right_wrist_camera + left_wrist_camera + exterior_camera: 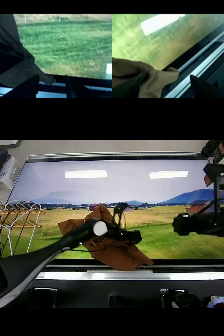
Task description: Fold the clothes and pants, and hang the long-sleeved shirts on hangers.
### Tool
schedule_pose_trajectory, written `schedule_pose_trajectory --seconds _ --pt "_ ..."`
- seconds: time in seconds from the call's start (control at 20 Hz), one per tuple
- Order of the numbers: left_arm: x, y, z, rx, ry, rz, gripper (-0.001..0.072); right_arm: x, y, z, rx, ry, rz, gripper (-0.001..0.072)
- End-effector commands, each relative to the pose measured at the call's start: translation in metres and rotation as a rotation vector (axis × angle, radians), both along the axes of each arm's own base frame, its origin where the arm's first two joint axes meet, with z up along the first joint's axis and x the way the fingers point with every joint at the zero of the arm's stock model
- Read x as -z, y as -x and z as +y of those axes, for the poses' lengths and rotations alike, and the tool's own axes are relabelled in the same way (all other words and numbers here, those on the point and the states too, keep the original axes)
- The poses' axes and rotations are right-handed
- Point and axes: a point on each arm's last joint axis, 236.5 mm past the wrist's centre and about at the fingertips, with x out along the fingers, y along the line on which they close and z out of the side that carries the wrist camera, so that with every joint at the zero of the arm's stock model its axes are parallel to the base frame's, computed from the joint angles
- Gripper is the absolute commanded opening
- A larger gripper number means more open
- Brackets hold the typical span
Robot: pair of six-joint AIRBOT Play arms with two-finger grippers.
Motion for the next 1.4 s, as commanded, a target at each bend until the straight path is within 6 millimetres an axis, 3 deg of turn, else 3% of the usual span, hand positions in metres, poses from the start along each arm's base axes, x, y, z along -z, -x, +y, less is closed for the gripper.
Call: schedule_pose_trajectory --seconds 0.0,0.1,0.2,0.25,0.35,0.45,0.55,0.6,0.65,0.75,0.85,1.15,1.2,1.25,1.3,1.35 --pt "-0.053 -0.034 0.073 -0.017 -0.024 -0.082 0.0707 -0.003 -0.022 -0.031 0.141 0.058 -0.064 0.0380" --pt "-0.090 -0.047 0.130 -0.056 -0.045 -0.135 0.0706 -0.002 -0.051 -0.042 0.164 0.015 -0.103 0.0380" --pt "-0.126 -0.052 0.177 -0.103 -0.045 -0.197 0.0706 0.017 -0.073 -0.052 0.150 -0.076 -0.065 0.0381" --pt "-0.139 -0.052 0.196 -0.127 -0.046 -0.224 0.0706 0.039 -0.075 -0.049 0.110 -0.173 0.020 0.0382" --pt "-0.161 -0.052 0.228 -0.179 -0.051 -0.269 0.0706 0.085 -0.065 -0.021 0.018 -0.455 0.231 0.0381" --pt "-0.177 -0.056 0.251 -0.240 -0.046 -0.306 0.0706 0.132 -0.051 -0.007 -0.043 -0.577 0.353 0.0380" --pt "-0.184 -0.060 0.267 -0.284 -0.047 -0.323 0.0706 0.186 -0.008 0.010 -0.100 -0.617 0.546 0.0397" --pt "-0.184 -0.062 0.271 -0.297 -0.048 -0.323 0.0706 0.206 0.008 0.019 -0.083 -0.642 0.611 0.0480" --pt "-0.184 -0.063 0.274 -0.306 -0.049 -0.322 0.0706 0.226 0.022 0.026 -0.073 -0.647 0.654 0.0529" --pt "-0.185 -0.064 0.273 -0.306 -0.047 -0.324 0.0706 0.254 0.040 0.037 -0.052 -0.640 0.696 0.0543" --pt "-0.184 -0.064 0.273 -0.306 -0.048 -0.323 0.0706 0.272 0.050 0.047 -0.073 -0.606 0.699 0.0543" --pt "-0.179 -0.060 0.279 -0.303 -0.064 -0.292 0.0706 0.297 0.038 0.066 -0.123 -0.506 0.619 0.0533" --pt "-0.172 -0.057 0.288 -0.313 -0.078 -0.263 0.0706 0.300 0.042 0.068 -0.130 -0.503 0.641 0.0502" --pt "-0.163 -0.054 0.300 -0.330 -0.095 -0.227 0.0706 0.304 0.045 0.068 -0.132 -0.498 0.659 0.0377" --pt "-0.151 -0.051 0.315 -0.362 -0.110 -0.191 0.0706 0.305 0.045 0.067 -0.130 -0.500 0.664 0.0127" --pt "-0.137 -0.049 0.332 -0.410 -0.121 -0.155 0.0706 0.303 0.046 0.068 -0.133 -0.504 0.666 0.0033"
